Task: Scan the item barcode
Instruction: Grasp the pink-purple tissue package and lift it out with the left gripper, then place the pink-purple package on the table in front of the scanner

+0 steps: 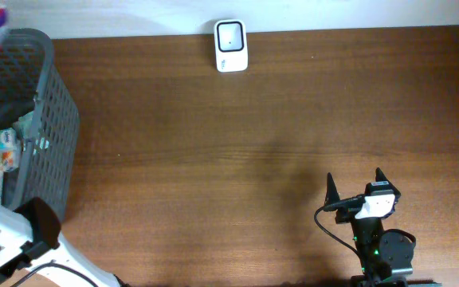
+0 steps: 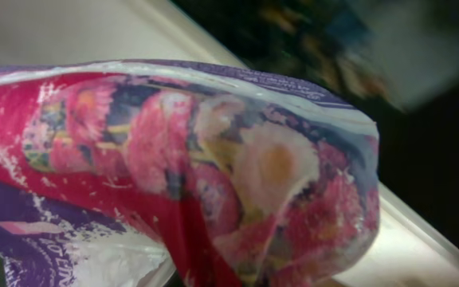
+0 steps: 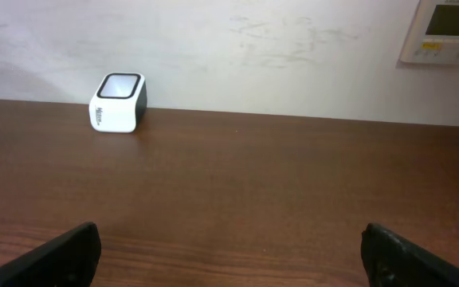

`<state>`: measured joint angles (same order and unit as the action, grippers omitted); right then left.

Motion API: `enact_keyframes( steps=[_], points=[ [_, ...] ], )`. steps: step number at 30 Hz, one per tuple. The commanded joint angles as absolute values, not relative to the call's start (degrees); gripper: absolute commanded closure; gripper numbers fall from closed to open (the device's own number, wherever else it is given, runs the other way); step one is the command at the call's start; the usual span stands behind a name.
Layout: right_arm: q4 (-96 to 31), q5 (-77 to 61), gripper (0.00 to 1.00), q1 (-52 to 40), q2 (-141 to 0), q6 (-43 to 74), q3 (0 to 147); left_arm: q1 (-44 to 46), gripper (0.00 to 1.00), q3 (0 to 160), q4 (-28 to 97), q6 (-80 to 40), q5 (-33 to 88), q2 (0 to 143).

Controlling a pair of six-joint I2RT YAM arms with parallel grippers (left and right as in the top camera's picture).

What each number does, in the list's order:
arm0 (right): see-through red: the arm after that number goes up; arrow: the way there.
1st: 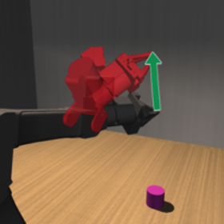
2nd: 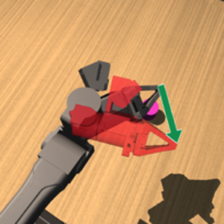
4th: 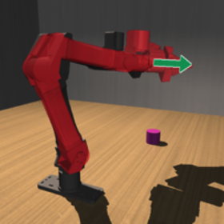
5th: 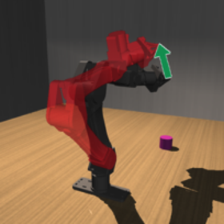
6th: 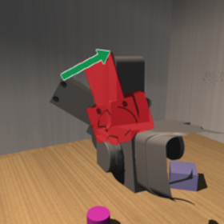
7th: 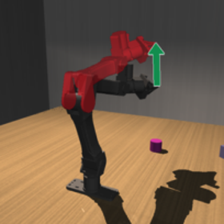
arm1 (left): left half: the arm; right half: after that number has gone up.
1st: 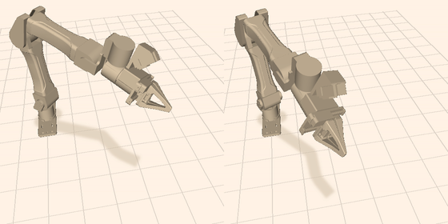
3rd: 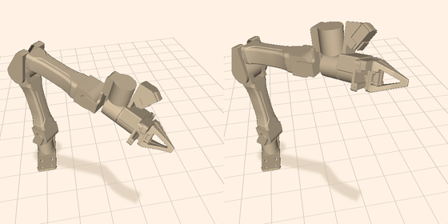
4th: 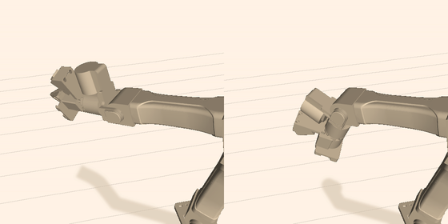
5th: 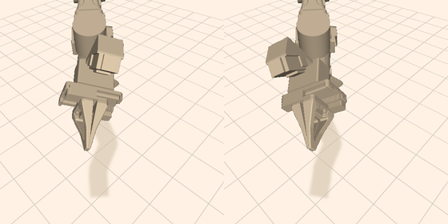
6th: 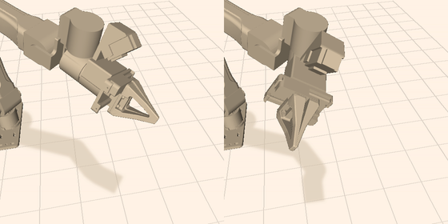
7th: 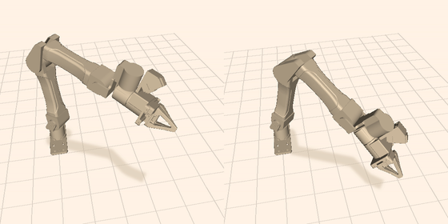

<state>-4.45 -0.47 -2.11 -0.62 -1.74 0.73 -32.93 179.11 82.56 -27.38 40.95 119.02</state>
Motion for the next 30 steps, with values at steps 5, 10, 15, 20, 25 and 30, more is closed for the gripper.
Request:
enact_keyframes(
  steps=[5,10,15,20,25,30],
  points=[
    [-4.7,0.0,0.01,-1.8,-0.3,-1.9,0.3,-10.5,1.0,175.1,91.8,-19.4,33.1,117.7],
    [-4.7,0.0,0.01,-1.8,-0.3,-1.9,0.3,8.3,1.0,163.1,94.4,-19.4,15.5,117.7],
    [-4.7,0.0,0.01,-1.8,-0.3,-1.9,0.3,21.3,1.0,144.7,87.4,-19.7,7.0,117.7],
    [-4.7,0.0,0.01,-1.8,-0.3,-1.9,0.3,30.5,1.0,123.0,72.1,-20.3,7.0,117.7],
    [-4.7,0.0,0.01,-1.8,-0.3,-1.9,0.3,35.4,1.0,108.2,58.0,-23.8,5.3,117.7],
    [-4.7,0.1,0.01,-1.8,-0.3,-1.9,0.3,36.3,0.84,101.1,48.5,-29.4,0.6,117.7]
  ],
)
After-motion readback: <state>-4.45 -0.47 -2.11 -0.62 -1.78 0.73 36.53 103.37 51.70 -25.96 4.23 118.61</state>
